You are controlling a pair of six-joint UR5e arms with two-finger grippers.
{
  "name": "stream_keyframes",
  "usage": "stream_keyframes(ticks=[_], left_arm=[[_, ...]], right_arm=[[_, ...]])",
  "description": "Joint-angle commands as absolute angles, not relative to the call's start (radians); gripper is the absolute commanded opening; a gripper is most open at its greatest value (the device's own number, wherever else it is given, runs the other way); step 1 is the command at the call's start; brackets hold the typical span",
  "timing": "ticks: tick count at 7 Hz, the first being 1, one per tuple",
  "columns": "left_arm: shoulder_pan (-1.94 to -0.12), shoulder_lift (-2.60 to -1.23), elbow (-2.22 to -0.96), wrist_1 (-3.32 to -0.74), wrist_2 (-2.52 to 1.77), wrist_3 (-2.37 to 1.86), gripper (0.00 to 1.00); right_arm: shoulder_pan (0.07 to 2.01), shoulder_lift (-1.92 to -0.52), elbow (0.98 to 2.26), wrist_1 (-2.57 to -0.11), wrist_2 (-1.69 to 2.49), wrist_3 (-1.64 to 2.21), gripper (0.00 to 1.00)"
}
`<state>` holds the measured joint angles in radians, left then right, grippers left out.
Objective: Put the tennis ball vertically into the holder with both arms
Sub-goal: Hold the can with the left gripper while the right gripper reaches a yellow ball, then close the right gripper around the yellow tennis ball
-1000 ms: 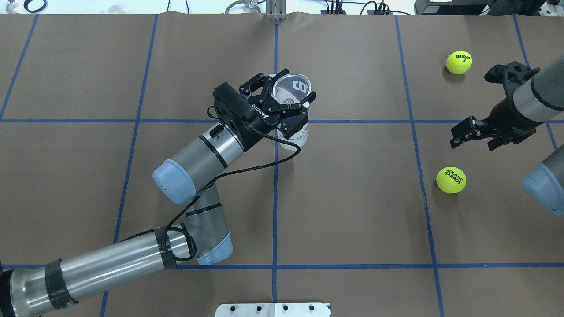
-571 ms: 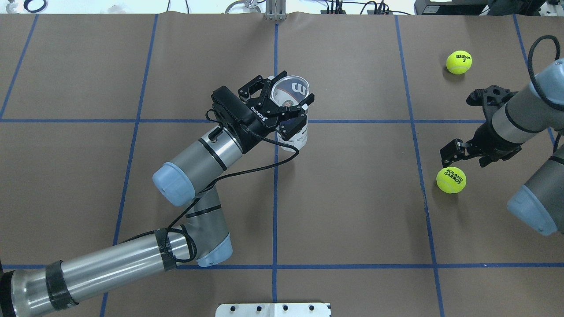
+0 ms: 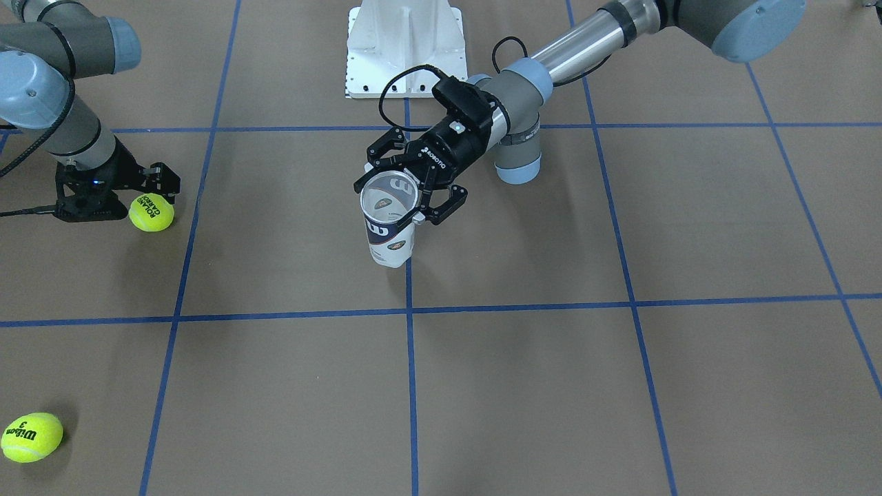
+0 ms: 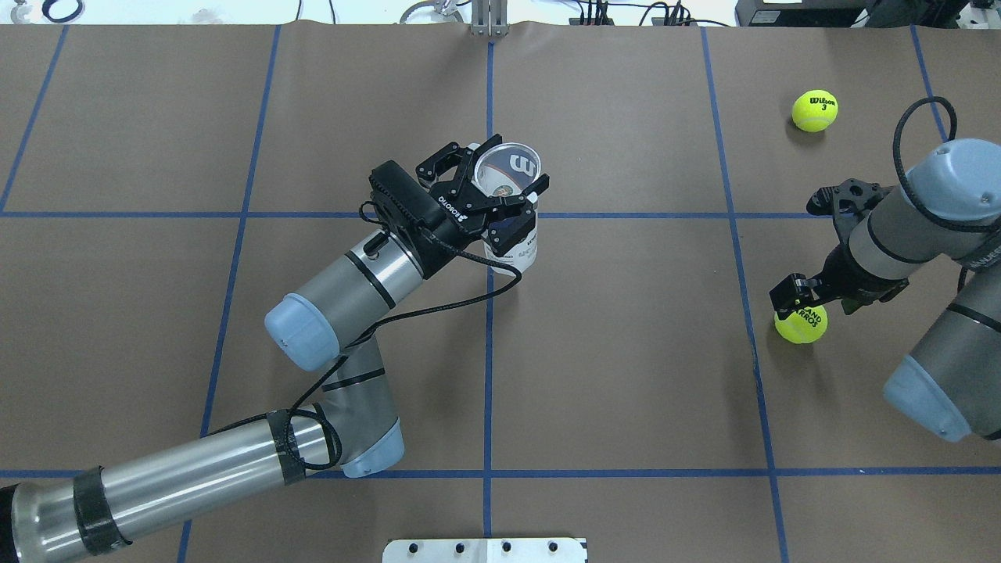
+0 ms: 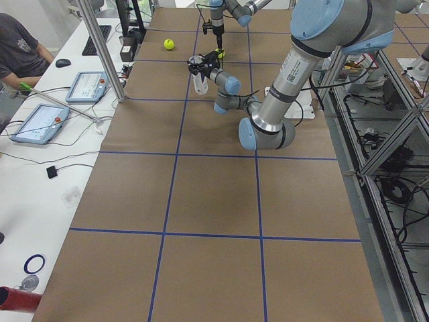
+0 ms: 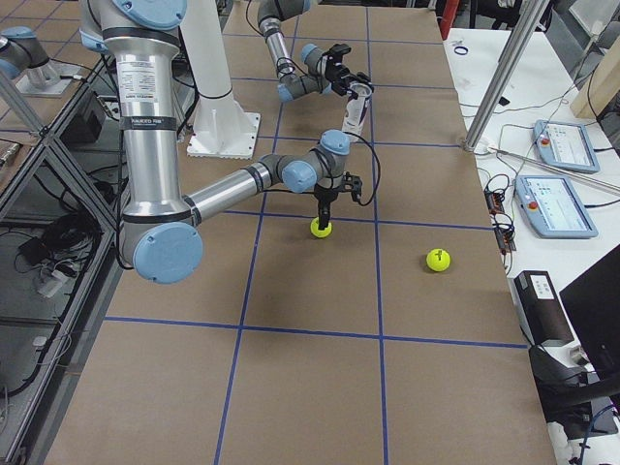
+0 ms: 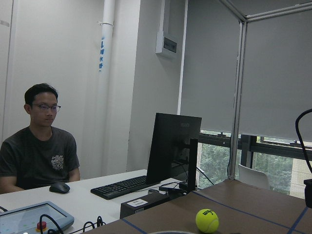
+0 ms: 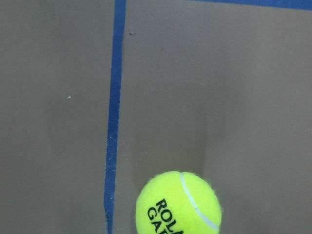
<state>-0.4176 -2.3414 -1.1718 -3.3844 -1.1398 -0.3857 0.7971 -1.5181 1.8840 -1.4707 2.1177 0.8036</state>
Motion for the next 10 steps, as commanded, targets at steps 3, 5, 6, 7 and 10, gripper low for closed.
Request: stream_keyframes(ticks=[3, 5, 6, 7, 10], left_arm=[[-0.417, -2.339, -1.172, -3.384, -1.140, -0.379, 0.71], [-0.414, -2.317, -1.173, -3.387, -1.140, -0.380, 0.71], [-0.414, -2.312, -1.172, -3.387, -1.140, -0.380, 0.71], [-0.413, -2.309, -1.170, -3.387, -1.140, -0.380, 0.71], [-0.397, -2.304, -1.170, -3.389, -1.138, -0.383, 0.73]], right_arm=[[0.787, -1.528, 1.801, -1.296, 2.115, 0.815, 0.96], [0.787, -1.528, 1.799, -1.296, 2.118, 0.815, 0.88], [0.787, -1.529, 1.799, -1.296, 2.120, 0.815, 0.80], [0.787, -1.529, 1.799, -1.296, 2.120, 0.815, 0.59], [0.788, -1.520, 1.863, -1.302, 2.158, 0.854, 0.00]])
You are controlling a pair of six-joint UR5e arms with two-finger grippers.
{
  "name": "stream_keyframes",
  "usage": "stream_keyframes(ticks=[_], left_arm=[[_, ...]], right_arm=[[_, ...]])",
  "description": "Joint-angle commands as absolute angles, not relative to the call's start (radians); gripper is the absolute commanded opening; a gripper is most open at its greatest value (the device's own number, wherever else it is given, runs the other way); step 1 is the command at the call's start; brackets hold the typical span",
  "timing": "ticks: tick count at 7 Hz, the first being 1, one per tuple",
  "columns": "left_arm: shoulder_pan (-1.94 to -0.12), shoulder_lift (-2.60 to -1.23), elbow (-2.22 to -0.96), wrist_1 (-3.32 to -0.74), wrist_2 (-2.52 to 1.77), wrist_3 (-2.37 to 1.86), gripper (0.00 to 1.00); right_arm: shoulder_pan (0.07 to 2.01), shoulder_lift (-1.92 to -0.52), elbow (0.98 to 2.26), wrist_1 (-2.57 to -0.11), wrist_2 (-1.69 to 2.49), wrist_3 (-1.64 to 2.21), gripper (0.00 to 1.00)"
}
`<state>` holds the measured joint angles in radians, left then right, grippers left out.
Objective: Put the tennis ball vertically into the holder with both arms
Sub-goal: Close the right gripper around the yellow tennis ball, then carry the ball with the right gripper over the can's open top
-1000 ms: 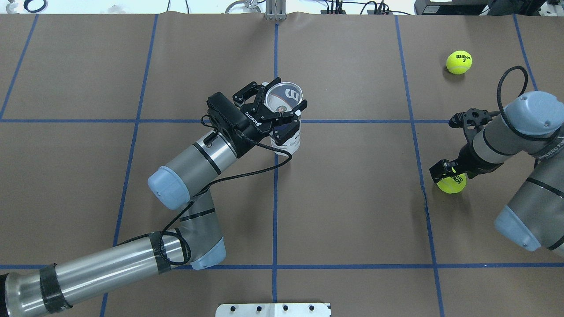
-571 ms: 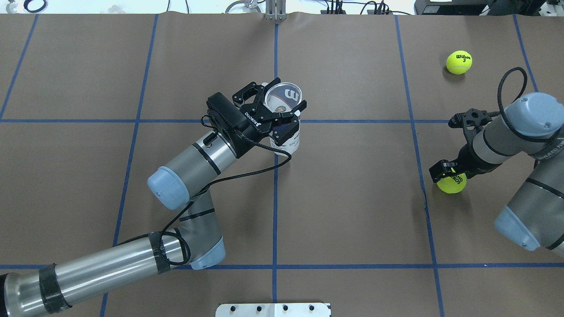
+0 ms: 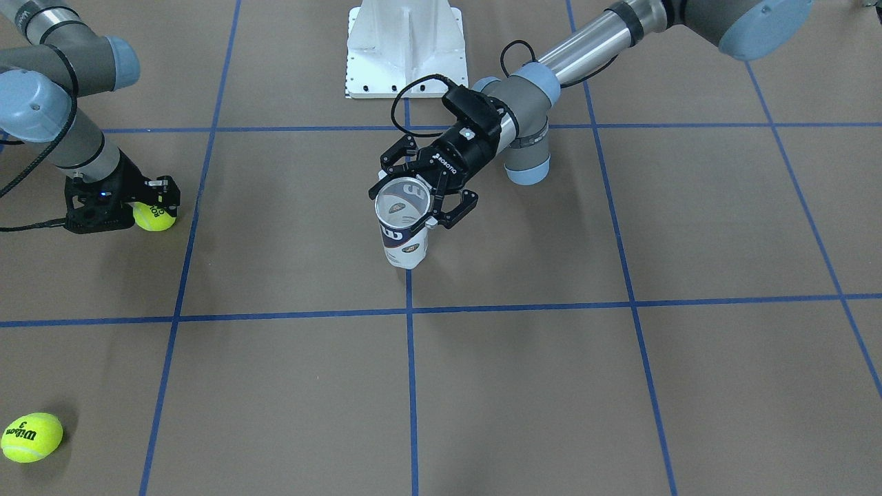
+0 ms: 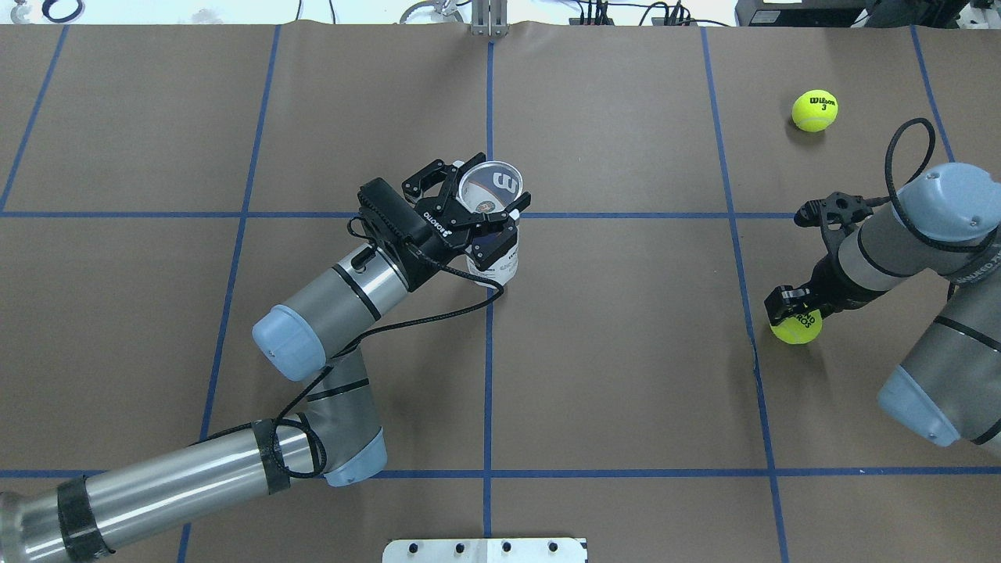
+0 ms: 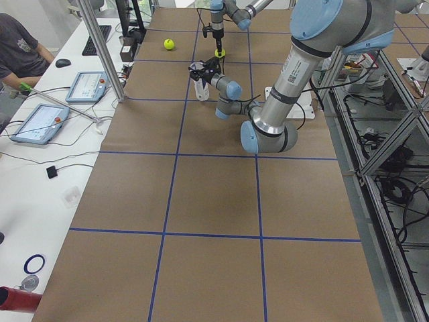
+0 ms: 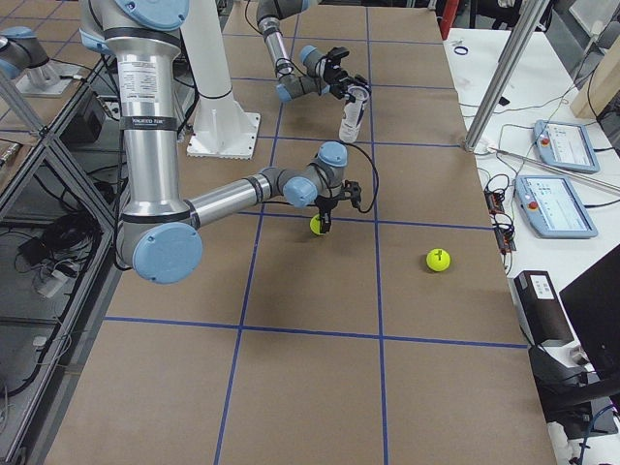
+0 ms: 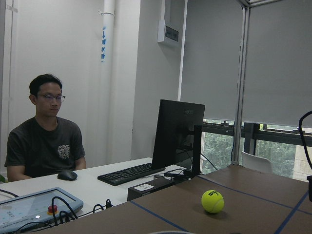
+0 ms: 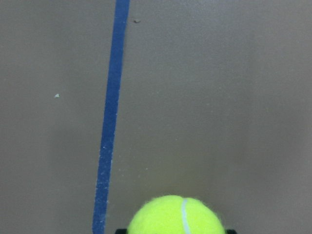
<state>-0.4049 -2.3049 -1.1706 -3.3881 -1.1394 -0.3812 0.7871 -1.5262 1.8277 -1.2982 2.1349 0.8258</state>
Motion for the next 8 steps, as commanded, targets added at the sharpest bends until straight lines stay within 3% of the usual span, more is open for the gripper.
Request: stream_keyframes(ticks=[1, 3, 6, 8], left_arm=[[-0.393, -2.304, -1.172, -3.389, -1.140, -0.387, 0.73], [-0.387, -2.303, -1.169, -3.395, -1.138, -0.387, 0.74], [-0.371, -2.280, -1.170, -3.396, -1.138, -0.387, 0.75], [-0.371, -2.279, -1.172, -3.398, -1.138, -0.388, 0.78]], right_arm=[[0.793, -1.499, 1.902, -1.307, 2.180, 0.964, 0.00], [0.830, -1.364, 1.908, -1.330, 2.238, 1.111, 0.00], [0.842, -1.039, 1.910, -1.592, 2.267, 1.273, 0.00], [0.842, -0.964, 1.908, -1.594, 2.269, 1.369, 0.00]])
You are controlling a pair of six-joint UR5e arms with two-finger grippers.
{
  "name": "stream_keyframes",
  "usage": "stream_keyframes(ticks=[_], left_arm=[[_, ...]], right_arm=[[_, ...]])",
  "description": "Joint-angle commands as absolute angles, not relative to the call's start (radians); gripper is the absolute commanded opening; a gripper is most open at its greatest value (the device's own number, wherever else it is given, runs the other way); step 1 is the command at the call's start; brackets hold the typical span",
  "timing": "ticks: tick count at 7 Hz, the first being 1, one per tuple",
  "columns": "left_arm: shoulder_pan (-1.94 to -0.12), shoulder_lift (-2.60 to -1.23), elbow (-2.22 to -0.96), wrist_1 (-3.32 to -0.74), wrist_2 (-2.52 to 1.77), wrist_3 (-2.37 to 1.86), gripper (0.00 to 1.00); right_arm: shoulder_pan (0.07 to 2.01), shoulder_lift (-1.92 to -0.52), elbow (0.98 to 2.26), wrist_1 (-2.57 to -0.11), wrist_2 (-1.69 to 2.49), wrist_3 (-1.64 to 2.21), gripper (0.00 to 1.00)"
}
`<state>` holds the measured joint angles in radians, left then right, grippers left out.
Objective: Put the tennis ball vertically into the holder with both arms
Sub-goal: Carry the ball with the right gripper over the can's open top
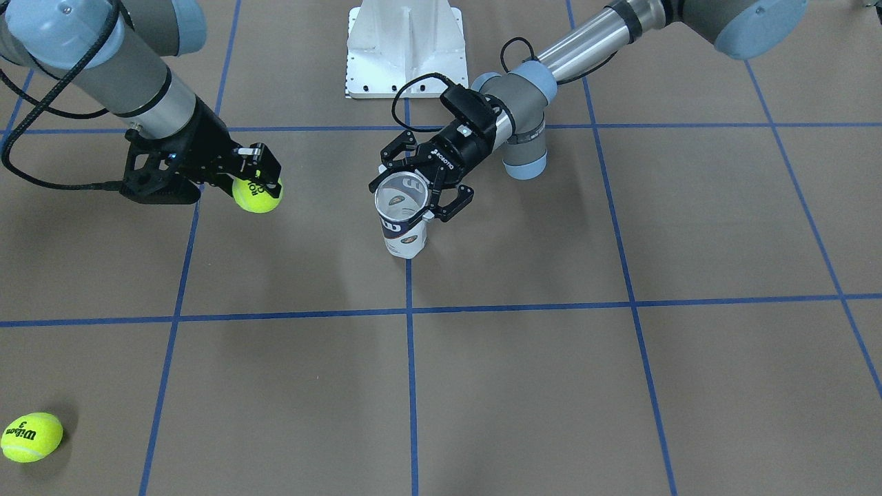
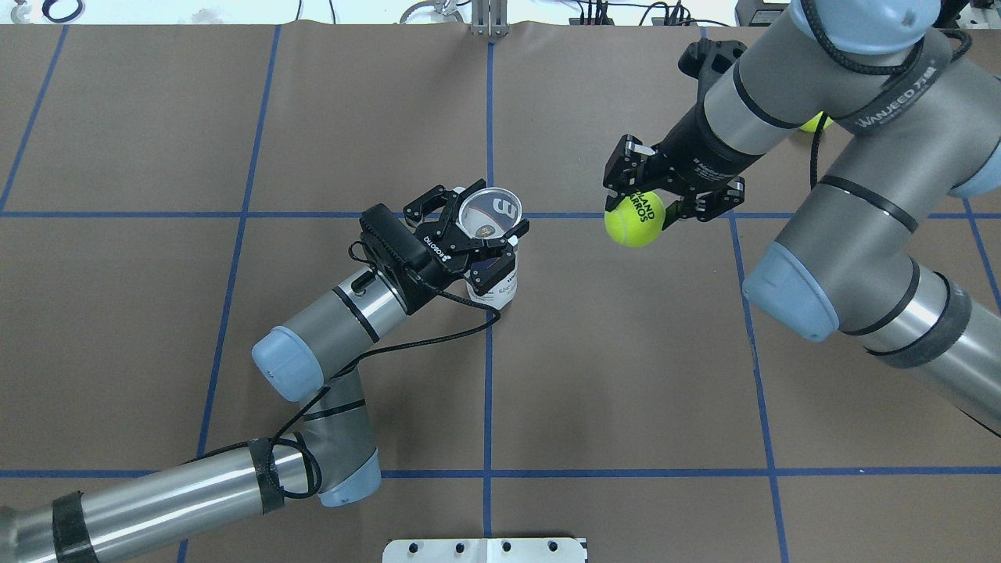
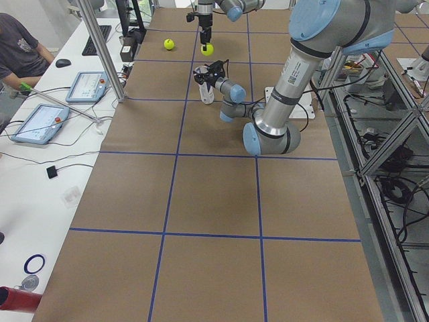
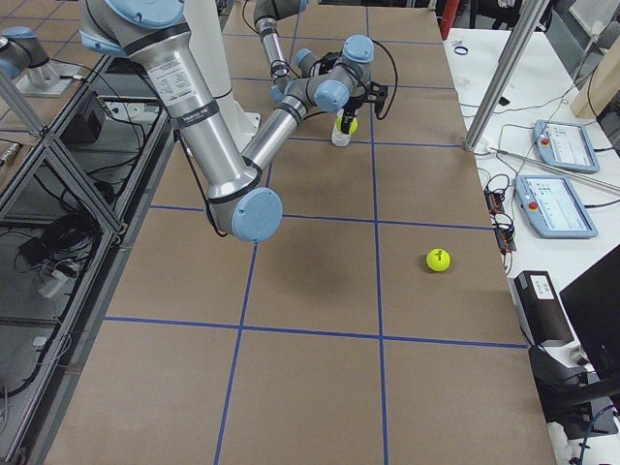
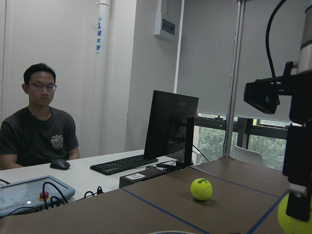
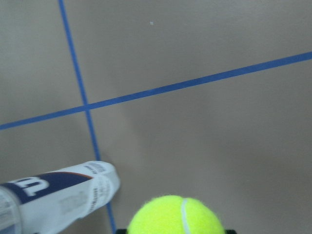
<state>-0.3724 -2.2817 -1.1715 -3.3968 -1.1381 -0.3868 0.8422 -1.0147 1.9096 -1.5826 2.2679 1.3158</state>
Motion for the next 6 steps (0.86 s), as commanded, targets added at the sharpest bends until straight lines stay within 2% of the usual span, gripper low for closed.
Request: stream_keyframes(ticks=[1, 4, 6], left_arm=[[-0.371, -2.279, -1.172, -3.398, -1.138, -0.388, 0.80], [-0.371, -2.279, -1.175, -3.399, -1.138, -0.390, 0.84], [-0.371, -2.278, -1.173, -3.418, -1.138, -0.390, 0.87]], right_arm=[[0.841, -0.930, 1.899, -1.595, 2.267, 1.399, 0.00], [0.839, -0.806, 1.818, -1.597, 2.264, 1.483, 0.00], [0.838, -0.787, 1.804, -1.597, 2.263, 1.486, 0.00]])
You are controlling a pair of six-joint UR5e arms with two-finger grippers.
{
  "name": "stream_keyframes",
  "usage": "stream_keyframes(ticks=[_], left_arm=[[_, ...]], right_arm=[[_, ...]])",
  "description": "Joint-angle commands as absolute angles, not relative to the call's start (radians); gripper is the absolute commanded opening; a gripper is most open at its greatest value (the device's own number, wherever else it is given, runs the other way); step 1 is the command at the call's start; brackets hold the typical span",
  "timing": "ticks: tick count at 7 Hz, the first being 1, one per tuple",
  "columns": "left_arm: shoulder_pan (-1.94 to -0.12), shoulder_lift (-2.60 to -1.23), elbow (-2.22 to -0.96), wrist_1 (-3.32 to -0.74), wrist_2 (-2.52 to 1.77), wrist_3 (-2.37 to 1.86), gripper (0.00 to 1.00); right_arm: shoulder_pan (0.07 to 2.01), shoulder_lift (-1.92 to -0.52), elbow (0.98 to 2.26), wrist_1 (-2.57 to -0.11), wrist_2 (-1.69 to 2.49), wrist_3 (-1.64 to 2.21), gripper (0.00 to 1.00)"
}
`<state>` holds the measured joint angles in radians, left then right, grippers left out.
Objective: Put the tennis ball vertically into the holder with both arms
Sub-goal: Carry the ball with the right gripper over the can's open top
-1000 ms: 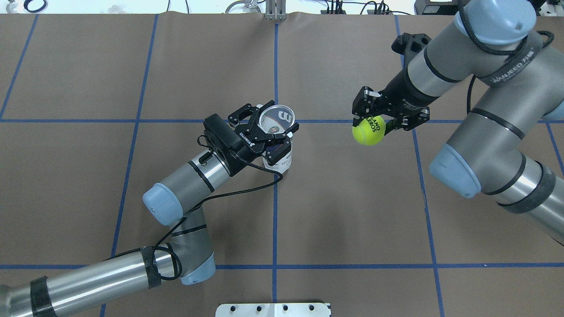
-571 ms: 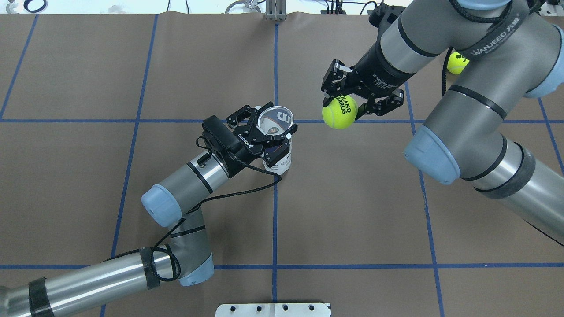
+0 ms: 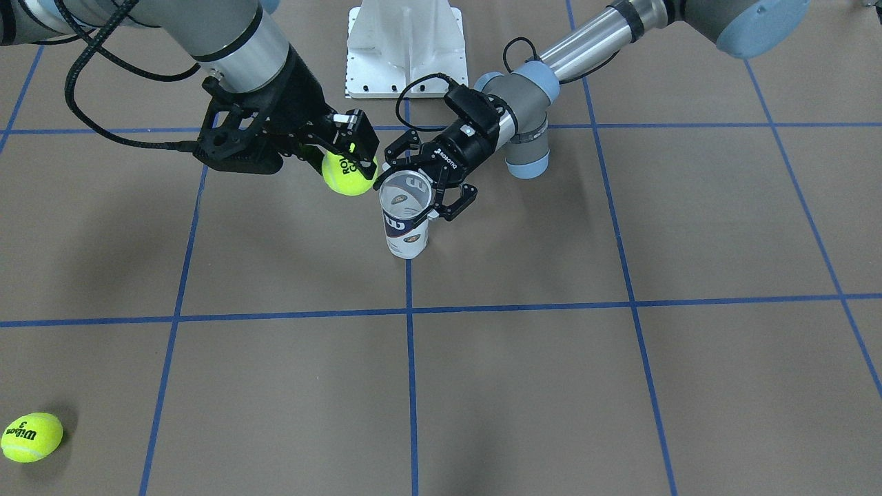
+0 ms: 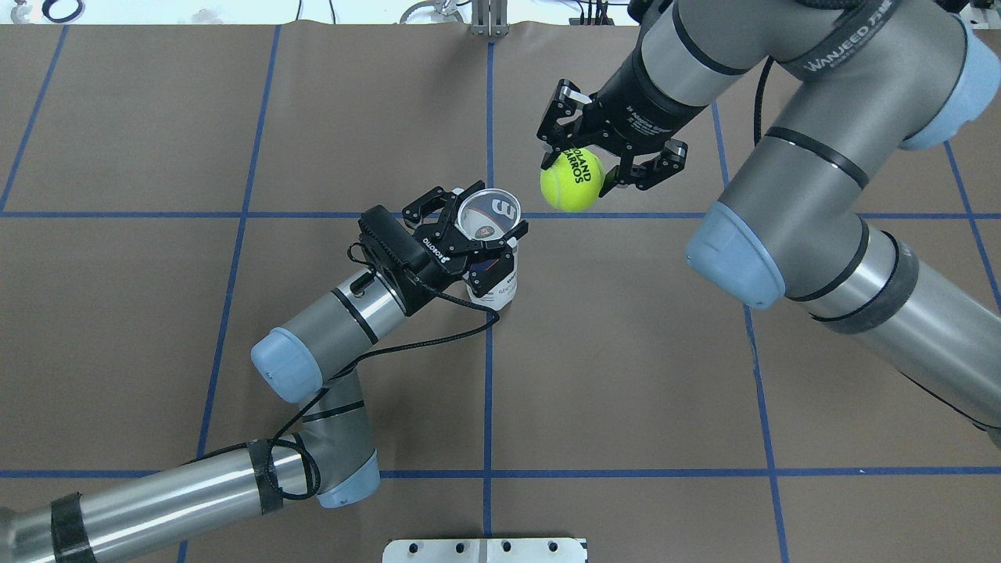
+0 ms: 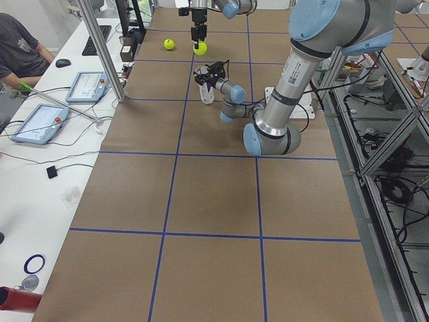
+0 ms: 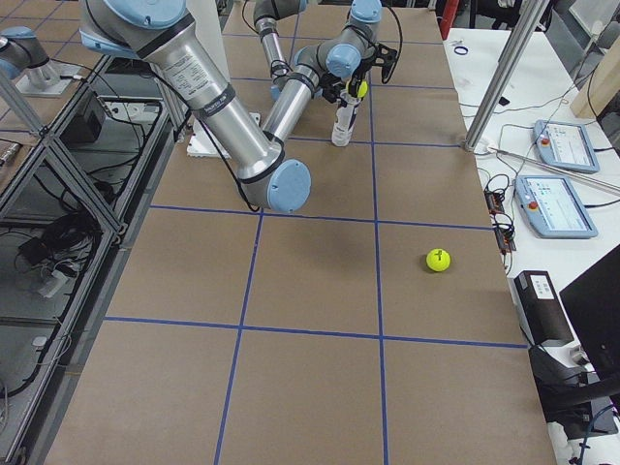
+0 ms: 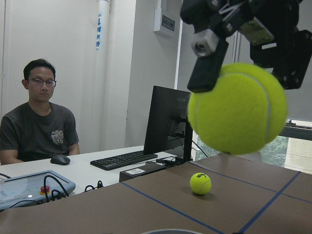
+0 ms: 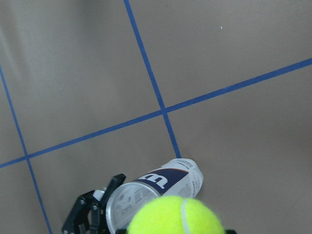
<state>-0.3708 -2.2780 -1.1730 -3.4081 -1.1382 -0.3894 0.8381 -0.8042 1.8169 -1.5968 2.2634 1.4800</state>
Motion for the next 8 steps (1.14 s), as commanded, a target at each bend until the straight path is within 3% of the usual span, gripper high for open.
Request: stream_keyframes(ticks=[1, 8], left_arm=[[-0.371, -2.279, -1.173, -3.419, -1.138, -0.390, 0.87], [-0.370, -2.279, -1.173, -3.419, -1.138, -0.388, 0.87]], right_arm=[[0.833, -0.779, 1.790, -1.595, 2.260, 1.486, 0.00], [0.724, -0.719, 1.730, -1.594, 2.143, 1.532, 0.00]])
